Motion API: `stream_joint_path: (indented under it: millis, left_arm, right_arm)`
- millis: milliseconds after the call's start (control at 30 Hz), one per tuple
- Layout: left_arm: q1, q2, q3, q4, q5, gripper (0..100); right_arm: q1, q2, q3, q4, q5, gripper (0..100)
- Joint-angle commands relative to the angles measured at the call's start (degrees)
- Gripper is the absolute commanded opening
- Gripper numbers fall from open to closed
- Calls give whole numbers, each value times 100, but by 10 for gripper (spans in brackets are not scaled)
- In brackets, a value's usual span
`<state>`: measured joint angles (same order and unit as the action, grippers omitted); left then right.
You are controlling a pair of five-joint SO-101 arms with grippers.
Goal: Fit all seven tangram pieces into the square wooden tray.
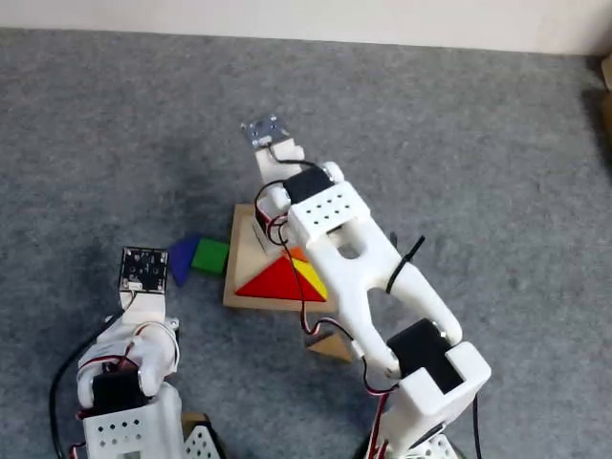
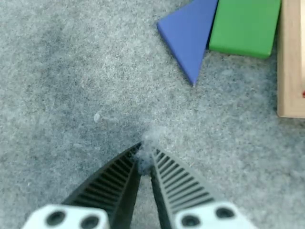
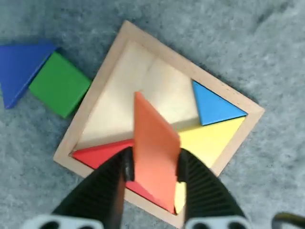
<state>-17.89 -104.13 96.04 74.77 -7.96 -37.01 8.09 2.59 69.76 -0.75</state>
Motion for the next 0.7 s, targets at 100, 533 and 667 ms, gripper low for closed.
stream_joint_path:
  millis: [100,533,667]
  left_arm:
    - [-48,-31,110,-79,26,7]
    - [-48,-31,110,-79,26,7]
    - [-48,-31,110,-79,26,7]
  right_arm:
    - [66,-163,-374,251,-123,201]
    - [277,-127,-215,-497,202,201]
    - [277,-127,189,-1007,202,201]
